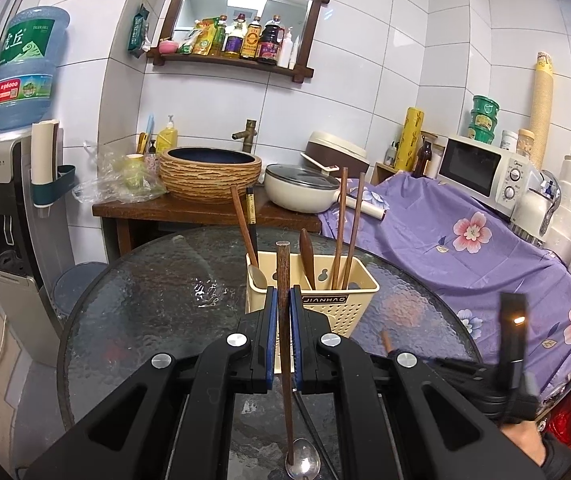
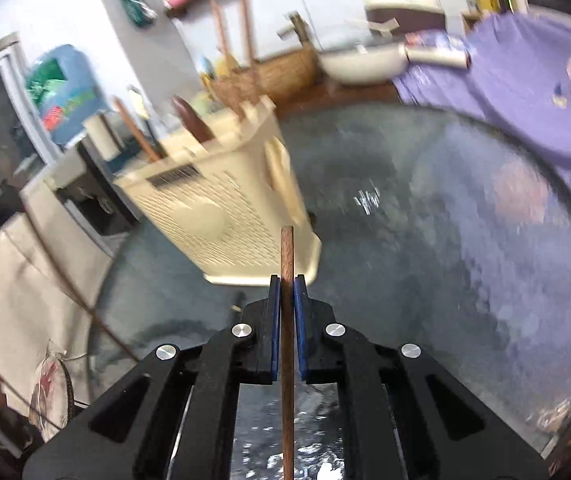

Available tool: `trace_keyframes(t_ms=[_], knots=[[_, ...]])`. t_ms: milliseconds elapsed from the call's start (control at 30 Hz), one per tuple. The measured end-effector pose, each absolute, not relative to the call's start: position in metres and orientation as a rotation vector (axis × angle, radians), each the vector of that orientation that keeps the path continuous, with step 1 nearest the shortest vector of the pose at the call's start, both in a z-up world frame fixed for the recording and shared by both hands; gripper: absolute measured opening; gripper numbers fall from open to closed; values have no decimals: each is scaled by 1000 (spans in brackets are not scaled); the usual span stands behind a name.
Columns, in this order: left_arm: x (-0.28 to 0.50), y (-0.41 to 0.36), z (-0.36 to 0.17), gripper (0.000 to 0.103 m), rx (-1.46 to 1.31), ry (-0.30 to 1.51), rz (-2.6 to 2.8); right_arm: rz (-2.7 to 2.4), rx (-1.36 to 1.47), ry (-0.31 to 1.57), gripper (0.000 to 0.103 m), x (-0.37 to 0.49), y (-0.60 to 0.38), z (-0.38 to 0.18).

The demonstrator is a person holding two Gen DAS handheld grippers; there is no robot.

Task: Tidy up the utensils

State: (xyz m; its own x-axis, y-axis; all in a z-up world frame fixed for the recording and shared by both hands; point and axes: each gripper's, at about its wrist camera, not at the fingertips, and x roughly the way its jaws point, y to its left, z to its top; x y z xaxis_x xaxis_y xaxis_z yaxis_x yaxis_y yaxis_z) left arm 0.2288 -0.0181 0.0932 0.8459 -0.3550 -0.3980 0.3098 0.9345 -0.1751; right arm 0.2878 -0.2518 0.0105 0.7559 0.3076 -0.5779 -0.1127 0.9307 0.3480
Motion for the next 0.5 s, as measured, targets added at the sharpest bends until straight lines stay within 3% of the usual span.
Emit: trace_keyframes(t_ms=[500], knots=[[214,-19,118,6,-97,374,-365,330,201,390,7,232,-231,121]])
